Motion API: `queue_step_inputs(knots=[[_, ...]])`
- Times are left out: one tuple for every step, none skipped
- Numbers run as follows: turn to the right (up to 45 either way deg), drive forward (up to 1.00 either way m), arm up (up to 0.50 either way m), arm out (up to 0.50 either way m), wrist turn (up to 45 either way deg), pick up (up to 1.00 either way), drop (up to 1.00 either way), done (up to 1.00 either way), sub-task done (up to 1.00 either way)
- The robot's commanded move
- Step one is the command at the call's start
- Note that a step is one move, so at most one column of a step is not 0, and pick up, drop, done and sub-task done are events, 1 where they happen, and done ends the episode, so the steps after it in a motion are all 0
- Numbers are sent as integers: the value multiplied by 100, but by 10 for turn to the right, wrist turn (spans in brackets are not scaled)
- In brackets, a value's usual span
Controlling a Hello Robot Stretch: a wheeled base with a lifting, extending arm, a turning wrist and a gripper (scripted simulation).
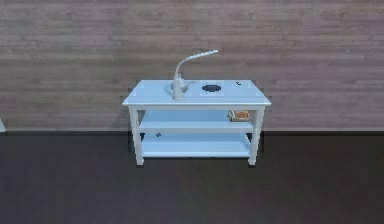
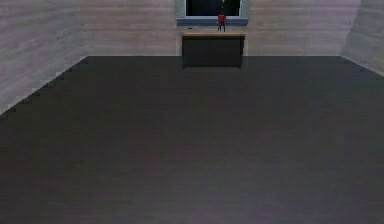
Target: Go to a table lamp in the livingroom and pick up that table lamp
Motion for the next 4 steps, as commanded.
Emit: queue_step_inputs(knots=[[60, 0, 0, 0, 0, 0, 0, 0, 0], [0, 10, 0, 0, 0, 0, 0, 0, 0], [-150, 0, 0, 0, 0, 0, 0, 0, 0], [-30, 0, 0, 0, 0, 0, 0, 0, 0]])
